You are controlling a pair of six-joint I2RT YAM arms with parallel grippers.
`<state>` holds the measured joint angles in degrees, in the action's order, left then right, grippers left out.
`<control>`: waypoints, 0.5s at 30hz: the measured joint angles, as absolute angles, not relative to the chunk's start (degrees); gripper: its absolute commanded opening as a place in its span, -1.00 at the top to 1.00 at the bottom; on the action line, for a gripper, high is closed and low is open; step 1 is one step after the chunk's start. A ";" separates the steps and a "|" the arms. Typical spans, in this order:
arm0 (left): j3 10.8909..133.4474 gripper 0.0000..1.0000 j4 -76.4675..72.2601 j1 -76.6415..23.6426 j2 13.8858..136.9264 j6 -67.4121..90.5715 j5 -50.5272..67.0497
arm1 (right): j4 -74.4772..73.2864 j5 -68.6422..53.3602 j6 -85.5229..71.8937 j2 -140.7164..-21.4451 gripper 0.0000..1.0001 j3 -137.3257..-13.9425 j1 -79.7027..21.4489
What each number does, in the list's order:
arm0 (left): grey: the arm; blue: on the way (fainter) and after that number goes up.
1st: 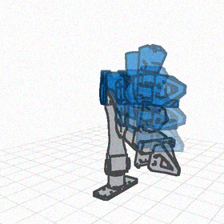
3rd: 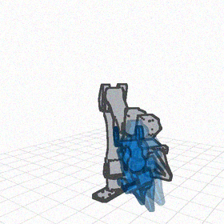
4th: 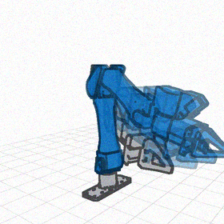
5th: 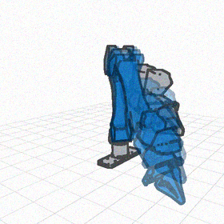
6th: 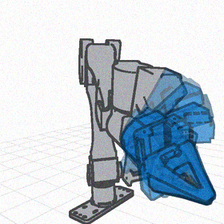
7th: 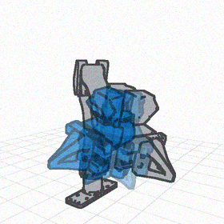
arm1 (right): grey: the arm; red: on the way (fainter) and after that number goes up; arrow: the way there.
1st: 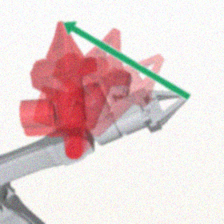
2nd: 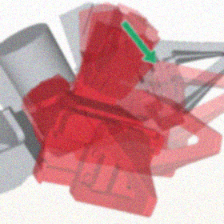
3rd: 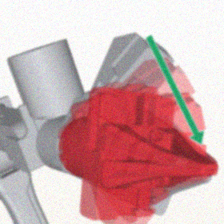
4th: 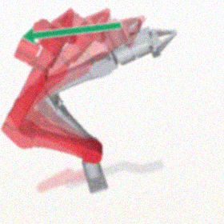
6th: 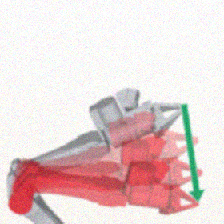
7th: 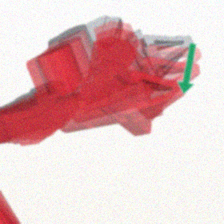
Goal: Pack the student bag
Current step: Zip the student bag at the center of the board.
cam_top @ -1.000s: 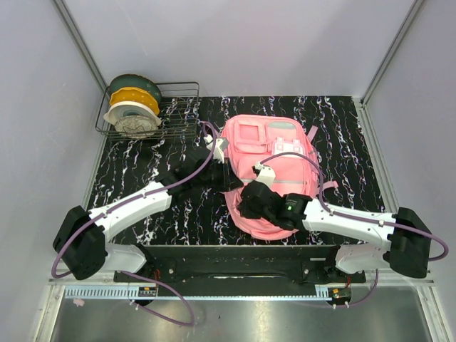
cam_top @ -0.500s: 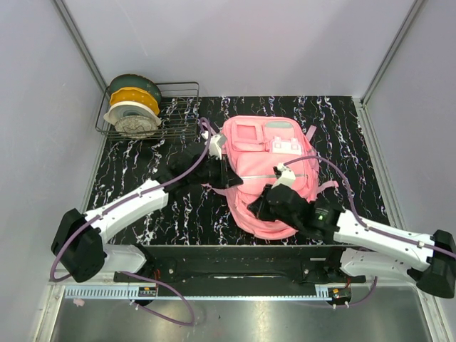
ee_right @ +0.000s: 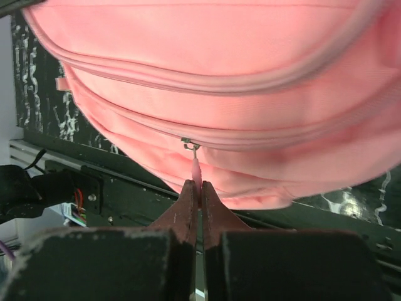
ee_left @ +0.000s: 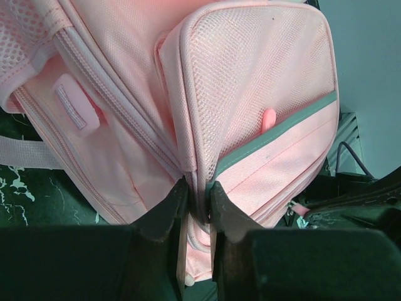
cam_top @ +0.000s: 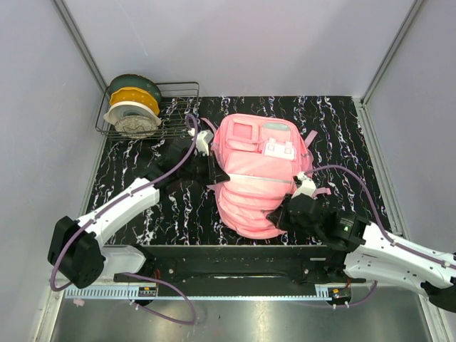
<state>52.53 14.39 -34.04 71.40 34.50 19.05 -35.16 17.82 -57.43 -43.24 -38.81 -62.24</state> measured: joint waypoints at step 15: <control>51.86 -0.98 13.39 -26.87 66.35 32.14 23.79 | -50.19 25.93 -61.32 -35.75 1.00 -38.72 -62.13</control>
